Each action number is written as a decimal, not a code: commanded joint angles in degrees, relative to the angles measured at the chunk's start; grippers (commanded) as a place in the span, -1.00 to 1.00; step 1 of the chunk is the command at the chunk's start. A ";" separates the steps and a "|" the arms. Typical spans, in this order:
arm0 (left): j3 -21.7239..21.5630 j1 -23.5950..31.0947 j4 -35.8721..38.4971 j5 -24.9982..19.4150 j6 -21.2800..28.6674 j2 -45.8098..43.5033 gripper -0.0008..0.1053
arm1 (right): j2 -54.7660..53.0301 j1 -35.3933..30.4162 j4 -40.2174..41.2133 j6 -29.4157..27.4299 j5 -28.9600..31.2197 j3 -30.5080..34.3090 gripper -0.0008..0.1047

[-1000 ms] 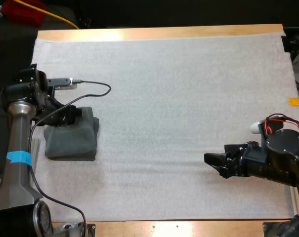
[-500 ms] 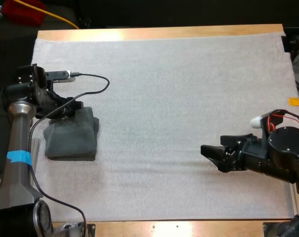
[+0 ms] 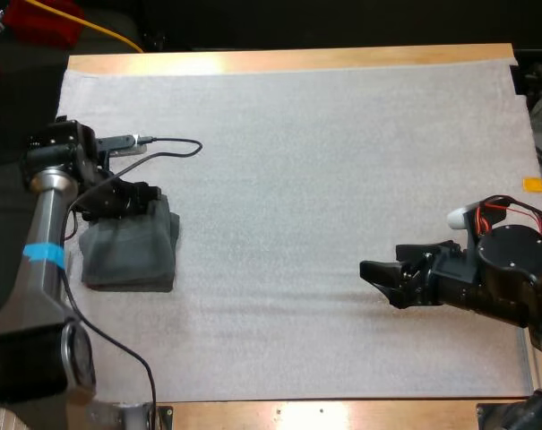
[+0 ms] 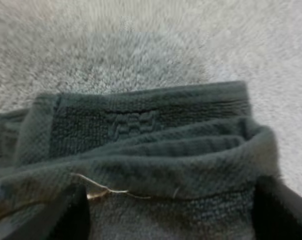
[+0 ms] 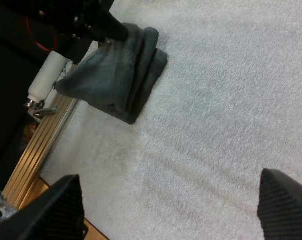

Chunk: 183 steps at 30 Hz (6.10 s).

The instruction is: Pick towel from pile, fold and stack

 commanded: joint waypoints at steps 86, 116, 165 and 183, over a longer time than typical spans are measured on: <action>3.12 -0.07 9.81 8.31 1.64 -26.36 0.24 | 4.32 -6.82 0.13 -5.66 1.46 0.12 0.34; 3.12 -8.09 11.24 -0.87 3.52 -38.84 0.24 | 1.13 -38.97 14.63 -24.75 7.88 0.12 0.34; 17.61 -8.09 22.89 -4.90 2.02 -100.39 0.24 | -46.40 -38.75 29.32 -26.34 14.87 0.00 0.34; 18.38 -7.89 22.78 -4.87 3.41 -104.86 0.24 | -48.38 -38.75 27.13 -25.58 16.28 1.06 0.34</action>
